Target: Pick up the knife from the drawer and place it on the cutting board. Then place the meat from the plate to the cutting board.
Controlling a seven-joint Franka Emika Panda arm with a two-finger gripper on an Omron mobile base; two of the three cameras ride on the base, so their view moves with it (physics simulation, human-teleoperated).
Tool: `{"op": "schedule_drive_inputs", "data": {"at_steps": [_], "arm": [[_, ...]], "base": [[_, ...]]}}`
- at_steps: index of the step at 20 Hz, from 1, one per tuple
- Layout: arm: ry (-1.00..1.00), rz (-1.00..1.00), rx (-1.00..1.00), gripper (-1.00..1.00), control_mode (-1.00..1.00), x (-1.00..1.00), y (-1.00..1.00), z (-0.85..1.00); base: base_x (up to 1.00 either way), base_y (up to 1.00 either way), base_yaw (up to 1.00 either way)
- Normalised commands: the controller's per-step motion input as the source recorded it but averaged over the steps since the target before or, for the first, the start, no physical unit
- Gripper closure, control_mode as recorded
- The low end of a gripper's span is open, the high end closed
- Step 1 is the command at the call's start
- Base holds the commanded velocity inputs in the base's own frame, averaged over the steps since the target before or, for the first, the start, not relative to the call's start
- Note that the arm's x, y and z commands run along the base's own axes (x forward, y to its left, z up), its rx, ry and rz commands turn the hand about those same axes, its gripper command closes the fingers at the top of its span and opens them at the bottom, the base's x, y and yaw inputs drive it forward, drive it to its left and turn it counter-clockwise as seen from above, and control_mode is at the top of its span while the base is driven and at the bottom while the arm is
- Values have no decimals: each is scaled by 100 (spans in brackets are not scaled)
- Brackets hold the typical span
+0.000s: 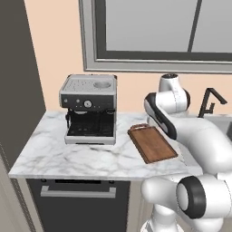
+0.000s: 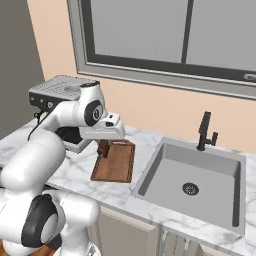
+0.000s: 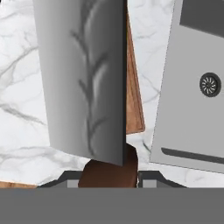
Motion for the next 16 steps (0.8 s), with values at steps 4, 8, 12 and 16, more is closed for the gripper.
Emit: {"op": "schedule_drive_inputs", "data": {"at_steps": [4,8,12,16], "arm": [[11,15,0,100,-100,8,-22,-19],[12,23,0,100,-100,12,-14,-30],[16,28,0,100,-100,18,-10,-44],[15,20,0,100,-100,30,0,-51]], "base": [[0,0,0],[0,0,0],[0,0,0],[0,0,0]]}}
